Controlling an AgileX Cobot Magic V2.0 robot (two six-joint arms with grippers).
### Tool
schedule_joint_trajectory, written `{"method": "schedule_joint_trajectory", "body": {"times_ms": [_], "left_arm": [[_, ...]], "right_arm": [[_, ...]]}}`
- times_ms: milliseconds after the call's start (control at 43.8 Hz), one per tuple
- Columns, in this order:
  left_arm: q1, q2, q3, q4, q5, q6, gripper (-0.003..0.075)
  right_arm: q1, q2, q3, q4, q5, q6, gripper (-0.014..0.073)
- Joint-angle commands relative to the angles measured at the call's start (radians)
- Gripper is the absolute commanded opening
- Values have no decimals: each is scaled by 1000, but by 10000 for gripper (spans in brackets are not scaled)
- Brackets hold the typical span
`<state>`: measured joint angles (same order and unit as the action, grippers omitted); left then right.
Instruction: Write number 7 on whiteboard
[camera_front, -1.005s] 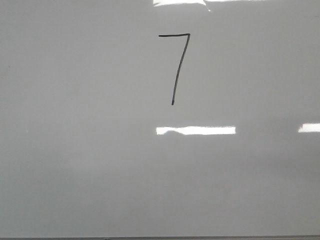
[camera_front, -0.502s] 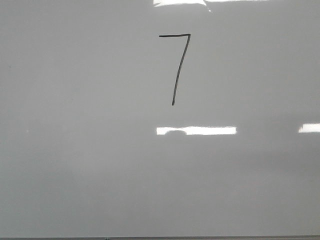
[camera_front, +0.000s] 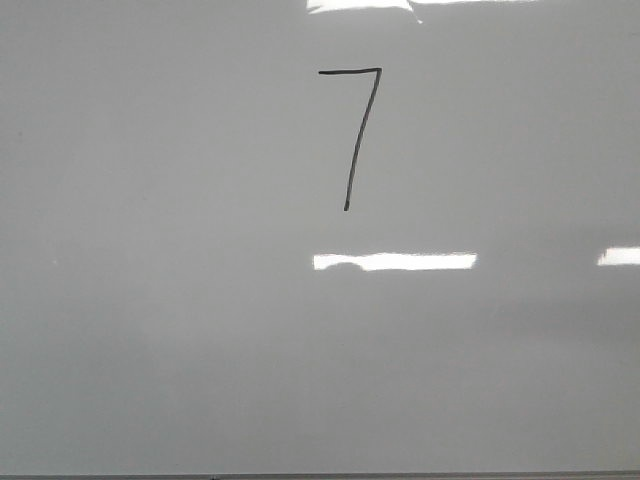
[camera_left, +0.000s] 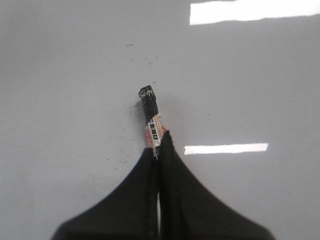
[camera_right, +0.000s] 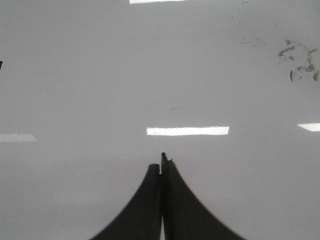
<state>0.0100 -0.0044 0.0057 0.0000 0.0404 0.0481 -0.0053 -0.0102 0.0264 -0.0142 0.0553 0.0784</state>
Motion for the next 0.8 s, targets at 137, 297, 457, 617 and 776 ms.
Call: {"method": "schedule_joint_trajectory", "body": {"times_ms": [137, 297, 457, 617, 776], "left_arm": [[1, -17, 3, -12, -90, -2, -20], [1, -17, 3, -12, -90, -2, -20], [1, -17, 3, -12, -90, -2, -20], [1, -17, 3, -12, -90, -2, -20], [1, -17, 3, -12, -90, -2, -20]], "right_arm": [[-6, -20, -4, 8, -113, -51, -69], [-6, -19, -4, 14, -107, -51, -69], [-6, -19, -4, 14, -108, -51, -69], [-6, -19, -4, 14, -108, -51, -69], [-6, -19, -4, 14, -108, -51, -69]]}}
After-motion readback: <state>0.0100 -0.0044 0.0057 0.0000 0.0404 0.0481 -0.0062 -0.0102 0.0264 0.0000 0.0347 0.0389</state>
